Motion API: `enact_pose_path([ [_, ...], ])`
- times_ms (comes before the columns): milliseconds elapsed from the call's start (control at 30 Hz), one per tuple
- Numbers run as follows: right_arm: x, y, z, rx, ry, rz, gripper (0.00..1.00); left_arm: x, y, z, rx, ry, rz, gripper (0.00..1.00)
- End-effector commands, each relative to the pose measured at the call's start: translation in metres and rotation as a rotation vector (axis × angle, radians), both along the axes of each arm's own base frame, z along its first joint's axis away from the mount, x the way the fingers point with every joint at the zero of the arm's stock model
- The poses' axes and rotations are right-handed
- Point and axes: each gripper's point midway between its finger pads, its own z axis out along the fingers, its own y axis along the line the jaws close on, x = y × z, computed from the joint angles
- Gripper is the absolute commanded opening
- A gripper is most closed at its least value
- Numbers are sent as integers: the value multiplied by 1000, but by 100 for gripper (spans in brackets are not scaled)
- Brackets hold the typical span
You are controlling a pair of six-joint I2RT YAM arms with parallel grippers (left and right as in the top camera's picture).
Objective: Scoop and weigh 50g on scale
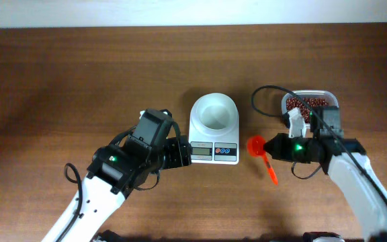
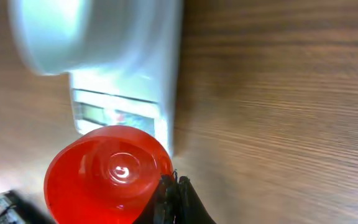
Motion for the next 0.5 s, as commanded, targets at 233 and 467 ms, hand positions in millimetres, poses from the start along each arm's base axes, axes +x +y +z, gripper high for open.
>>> enact_pose_path([
  [233, -10, 47, 55, -160, -213, -55, 4, 6, -2, 7, -4, -27, 1, 75],
  [467, -12, 72, 62, -142, -228, -149, 4, 12, 5, 6, -6, -16, 149, 70],
])
